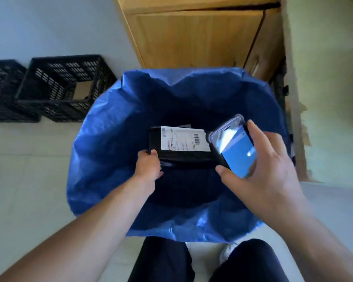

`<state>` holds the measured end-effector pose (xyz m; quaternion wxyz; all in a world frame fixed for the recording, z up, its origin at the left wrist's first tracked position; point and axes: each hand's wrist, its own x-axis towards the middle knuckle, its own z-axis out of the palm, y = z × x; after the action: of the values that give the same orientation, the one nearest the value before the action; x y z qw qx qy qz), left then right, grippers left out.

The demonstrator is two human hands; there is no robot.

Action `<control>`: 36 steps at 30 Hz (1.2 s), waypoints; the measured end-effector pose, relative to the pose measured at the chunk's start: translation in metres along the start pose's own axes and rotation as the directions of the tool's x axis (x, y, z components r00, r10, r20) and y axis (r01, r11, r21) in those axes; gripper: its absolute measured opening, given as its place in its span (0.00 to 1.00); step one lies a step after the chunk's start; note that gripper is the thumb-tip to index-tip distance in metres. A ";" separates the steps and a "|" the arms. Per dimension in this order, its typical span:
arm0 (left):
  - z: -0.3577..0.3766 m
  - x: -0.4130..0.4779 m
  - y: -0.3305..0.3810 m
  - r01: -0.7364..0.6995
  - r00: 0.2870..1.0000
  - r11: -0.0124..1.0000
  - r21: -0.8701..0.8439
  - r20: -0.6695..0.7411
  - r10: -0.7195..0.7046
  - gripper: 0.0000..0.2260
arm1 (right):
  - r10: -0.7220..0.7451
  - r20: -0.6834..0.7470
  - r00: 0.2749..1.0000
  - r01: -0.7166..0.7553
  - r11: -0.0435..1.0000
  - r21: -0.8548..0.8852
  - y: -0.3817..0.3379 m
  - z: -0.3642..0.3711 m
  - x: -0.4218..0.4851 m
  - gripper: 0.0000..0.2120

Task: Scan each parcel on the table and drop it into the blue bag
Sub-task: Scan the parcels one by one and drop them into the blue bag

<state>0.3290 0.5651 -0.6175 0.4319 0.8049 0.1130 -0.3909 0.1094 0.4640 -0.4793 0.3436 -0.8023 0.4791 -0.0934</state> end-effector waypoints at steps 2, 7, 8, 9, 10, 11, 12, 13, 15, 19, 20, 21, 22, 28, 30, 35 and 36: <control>0.009 0.014 -0.009 -0.015 1.000 0.998 -0.063 0.002 0.015 0.13 | -0.025 -0.023 0.999 0.025 1.000 0.011 0.008 0.008 -0.002 0.49; 0.014 0.043 0.017 -0.078 0.996 0.963 -0.260 0.017 0.085 0.28 | -0.137 -0.174 0.975 0.159 0.980 0.122 0.007 -0.001 -0.005 0.48; 0.010 0.048 0.019 -0.086 0.996 0.969 -0.232 -0.014 0.085 0.29 | -0.158 -0.187 0.970 0.184 0.975 0.129 0.005 -0.005 -0.007 0.48; 0.005 0.050 0.019 -0.087 0.996 0.980 -0.180 -0.050 0.079 0.30 | -0.170 -0.198 0.965 0.198 0.971 0.134 0.003 -0.011 -0.009 0.48; -0.001 0.046 0.020 -0.079 0.994 0.990 -0.120 -0.080 0.070 0.29 | -0.173 -0.203 0.964 0.203 0.969 0.140 -0.002 -0.017 -0.012 0.48; -0.004 0.037 0.020 -0.082 0.992 0.996 -0.039 -0.099 0.078 0.28 | -0.171 -0.200 0.965 0.200 0.970 0.139 -0.004 -0.021 -0.015 0.48; -0.008 0.022 0.022 -0.110 0.988 0.992 0.056 -0.105 0.115 0.27 | -0.161 -0.189 0.969 0.188 0.973 0.132 -0.007 -0.026 -0.018 0.47; -0.011 0.005 0.025 -0.162 0.980 0.973 0.164 -0.089 0.178 0.27 | -0.147 -0.168 0.975 0.169 0.978 0.123 -0.009 -0.030 -0.020 0.47; -0.021 -0.028 0.035 -0.337 0.929 0.866 0.370 -0.016 0.369 0.26 | -0.098 -0.122 0.988 0.109 0.991 0.083 -0.015 -0.042 -0.026 0.48; -0.041 -0.086 0.071 -0.575 0.750 0.467 0.672 0.205 0.629 0.28 | 0.000 -0.031 1.000 0.000 1.000 -0.010 -0.034 -0.075 -0.041 0.47; -0.045 -0.100 0.082 -0.595 0.719 0.393 0.701 0.246 0.650 0.29 | 0.022 -0.009 1.000 -0.022 0.999 -0.032 -0.040 -0.085 -0.044 0.47; -0.048 -0.118 0.095 -0.613 0.686 0.318 0.723 0.287 0.668 0.30 | 0.038 0.007 0.999 -0.038 0.998 -0.055 -0.047 -0.096 -0.048 0.47; -0.052 -0.138 0.111 -0.628 0.653 0.252 0.737 0.322 0.685 0.31 | 0.055 0.019 0.998 -0.053 0.996 -0.075 -0.055 -0.111 -0.051 0.46; -0.071 -0.245 0.195 -0.699 0.474 -0.039 0.714 0.504 0.722 0.36 | 0.143 0.014 0.990 -0.140 0.980 -0.140 -0.095 -0.196 -0.067 0.46; -0.068 -0.275 0.223 -0.731 0.401 -0.117 0.672 0.562 0.724 0.36 | 0.184 -0.017 0.983 -0.184 0.971 -0.152 -0.101 -0.226 -0.075 0.46; -0.023 -0.330 0.273 -0.783 0.267 -0.247 0.570 0.668 0.695 0.36 | 0.276 -0.121 0.953 -0.293 0.943 -0.156 -0.088 -0.283 -0.099 0.43; -0.010 -0.338 0.276 -0.795 0.246 -0.261 0.548 0.685 0.686 0.36 | 0.293 -0.145 0.945 -0.314 0.938 -0.150 -0.081 -0.291 -0.104 0.43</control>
<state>0.2515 0.4595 -0.2017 0.0987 0.7542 -0.6451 -0.0730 -0.0277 0.4411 -0.1915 0.2544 -0.7380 0.6233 -0.0460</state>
